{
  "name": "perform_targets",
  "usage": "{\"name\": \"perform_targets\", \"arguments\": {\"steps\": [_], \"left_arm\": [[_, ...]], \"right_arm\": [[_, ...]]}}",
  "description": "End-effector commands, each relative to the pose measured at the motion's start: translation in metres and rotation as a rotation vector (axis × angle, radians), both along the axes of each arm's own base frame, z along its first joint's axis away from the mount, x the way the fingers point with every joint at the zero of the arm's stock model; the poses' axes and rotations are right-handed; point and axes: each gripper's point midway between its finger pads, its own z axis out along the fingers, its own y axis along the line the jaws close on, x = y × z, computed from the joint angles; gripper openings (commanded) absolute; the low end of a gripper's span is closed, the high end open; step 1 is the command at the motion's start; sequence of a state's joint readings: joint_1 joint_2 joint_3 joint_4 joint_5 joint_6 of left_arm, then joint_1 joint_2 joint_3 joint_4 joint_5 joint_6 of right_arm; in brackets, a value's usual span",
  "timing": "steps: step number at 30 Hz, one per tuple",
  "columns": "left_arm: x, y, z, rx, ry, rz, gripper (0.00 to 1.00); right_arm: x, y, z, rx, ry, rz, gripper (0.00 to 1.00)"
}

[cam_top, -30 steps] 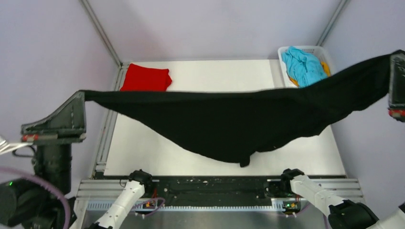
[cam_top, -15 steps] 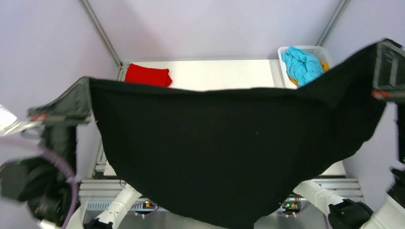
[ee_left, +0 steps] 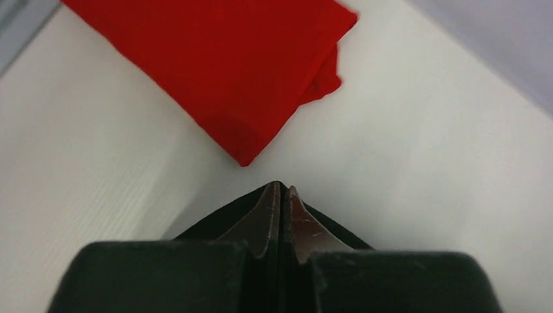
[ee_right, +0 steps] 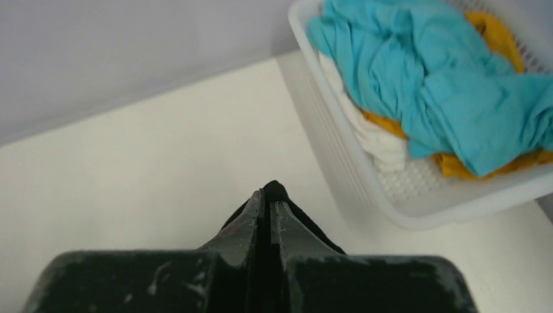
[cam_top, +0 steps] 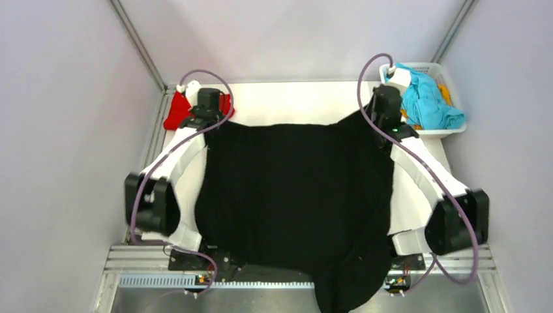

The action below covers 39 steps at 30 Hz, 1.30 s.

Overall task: Fold and stack the t-shirts
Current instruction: Flatten out the tshirt, then fold the flattened tshirt in 1/3 of the way

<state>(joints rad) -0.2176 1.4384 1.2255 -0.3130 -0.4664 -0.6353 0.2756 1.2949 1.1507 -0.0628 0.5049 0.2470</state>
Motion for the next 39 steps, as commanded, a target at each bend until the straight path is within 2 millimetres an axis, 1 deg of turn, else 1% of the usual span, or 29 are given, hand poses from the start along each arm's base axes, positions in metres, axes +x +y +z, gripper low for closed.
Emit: {"name": "perform_targets", "arguments": {"steps": [1,2,3,4,5,6,7,8,9,12,14,16,18,21,22,23,24,25,28,30,32,33,34,36,37,39], "left_arm": [[0.054,0.001,-0.058,-0.076,0.071,0.052,0.0],[0.066,0.0,-0.08,-0.081,0.118,0.052,0.0],[0.077,-0.004,-0.102,-0.096,0.169,0.036,0.0],[0.088,-0.007,-0.119,-0.113,0.209,0.021,0.0],[0.098,-0.009,-0.145,-0.13,0.265,0.009,0.0],[0.105,-0.008,-0.158,-0.145,0.295,0.01,0.0],[0.116,-0.007,-0.159,-0.155,0.3,0.011,0.0],[0.121,-0.005,-0.166,-0.159,0.319,0.014,0.0],[0.124,-0.003,-0.171,-0.157,0.333,0.021,0.0],[0.134,0.004,-0.178,-0.152,0.33,0.029,0.0],[0.136,0.008,-0.18,-0.165,0.328,0.025,0.0],[0.136,0.014,-0.176,-0.166,0.322,0.032,0.0],[0.134,0.016,-0.17,-0.169,0.318,0.029,0.0],[0.127,0.012,-0.162,-0.184,0.312,0.007,0.0],[0.124,0.01,-0.16,-0.187,0.313,-0.009,0.0],[0.12,0.008,-0.153,-0.194,0.306,-0.024,0.0],[0.117,0.005,-0.15,-0.203,0.303,-0.037,0.0],[0.113,0.003,-0.149,-0.211,0.306,-0.047,0.0],[0.097,-0.003,-0.14,-0.233,0.298,-0.078,0.0],[0.084,-0.004,-0.135,-0.241,0.295,-0.089,0.0],[0.068,-0.002,-0.131,-0.242,0.291,-0.083,0.0],[0.061,-0.002,-0.129,-0.242,0.287,-0.083,0.0],[0.052,-0.002,-0.128,-0.245,0.288,-0.083,0.0],[0.037,-0.002,-0.125,-0.254,0.288,-0.086,0.0],[0.029,-0.002,-0.12,-0.256,0.279,-0.09,0.0],[0.014,-0.001,-0.12,-0.253,0.281,-0.088,0.0]], "right_arm": [[0.051,0.0,-0.039,0.112,-0.061,-0.021,0.0],[0.061,0.003,-0.066,0.111,-0.009,-0.015,0.0],[0.07,0.006,-0.088,0.109,0.034,-0.013,0.0],[0.079,0.009,-0.111,0.102,0.079,-0.008,0.0],[0.088,0.012,-0.128,0.092,0.114,-0.003,0.0],[0.095,0.014,-0.142,0.081,0.146,0.0,0.0],[0.104,0.014,-0.162,0.073,0.184,-0.008,0.0],[0.111,0.015,-0.172,0.074,0.201,-0.011,0.0],[0.117,0.018,-0.179,0.082,0.214,-0.006,0.0],[0.133,0.026,-0.188,0.091,0.231,0.019,0.0],[0.138,0.025,-0.188,0.081,0.238,0.006,0.0],[0.141,0.022,-0.183,0.069,0.238,-0.004,0.0],[0.137,0.021,-0.178,0.061,0.251,-0.008,0.0],[0.122,0.02,-0.168,0.073,0.272,0.0,0.0],[0.113,0.021,-0.167,0.08,0.298,0.007,0.0],[0.103,0.021,-0.167,0.088,0.321,0.015,0.0],[0.094,0.022,-0.16,0.102,0.33,0.022,0.0],[0.085,0.024,-0.158,0.118,0.345,0.034,0.0],[0.056,0.028,-0.154,0.15,0.382,0.072,0.0],[0.037,0.028,-0.15,0.169,0.396,0.083,0.0],[0.016,0.027,-0.152,0.188,0.42,0.083,0.0],[0.007,0.025,-0.149,0.198,0.422,0.078,0.0],[-0.006,0.023,-0.153,0.207,0.442,0.07,0.0],[-0.028,0.021,-0.154,0.227,0.462,0.064,0.0],[-0.039,0.021,-0.148,0.241,0.455,0.075,0.0],[-0.062,0.025,-0.147,0.268,0.476,0.111,0.0]]}}
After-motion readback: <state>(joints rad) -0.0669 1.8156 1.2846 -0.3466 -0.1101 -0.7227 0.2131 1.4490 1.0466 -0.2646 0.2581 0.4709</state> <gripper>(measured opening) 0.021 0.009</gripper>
